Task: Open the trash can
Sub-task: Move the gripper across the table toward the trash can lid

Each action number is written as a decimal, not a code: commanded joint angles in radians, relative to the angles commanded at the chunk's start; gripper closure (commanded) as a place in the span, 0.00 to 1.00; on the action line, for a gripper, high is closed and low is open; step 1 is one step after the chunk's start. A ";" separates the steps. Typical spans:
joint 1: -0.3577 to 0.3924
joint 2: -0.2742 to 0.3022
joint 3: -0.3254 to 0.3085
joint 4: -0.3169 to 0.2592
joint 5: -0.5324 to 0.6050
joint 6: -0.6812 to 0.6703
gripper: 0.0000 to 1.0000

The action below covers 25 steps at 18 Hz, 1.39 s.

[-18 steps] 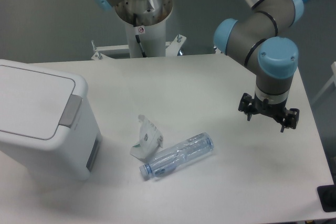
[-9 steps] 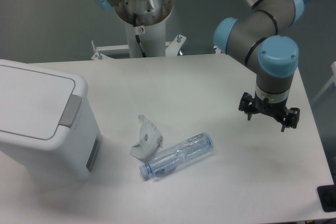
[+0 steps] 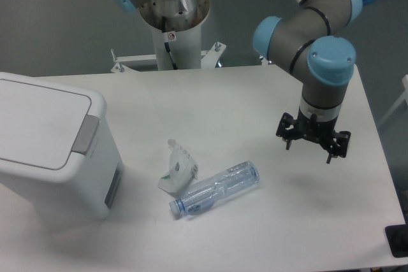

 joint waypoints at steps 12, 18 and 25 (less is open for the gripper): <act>-0.144 0.117 0.017 0.000 -0.291 -0.585 0.00; -0.236 0.187 0.029 0.000 -0.324 -0.692 0.00; -0.322 0.232 0.025 0.002 -0.361 -0.752 0.00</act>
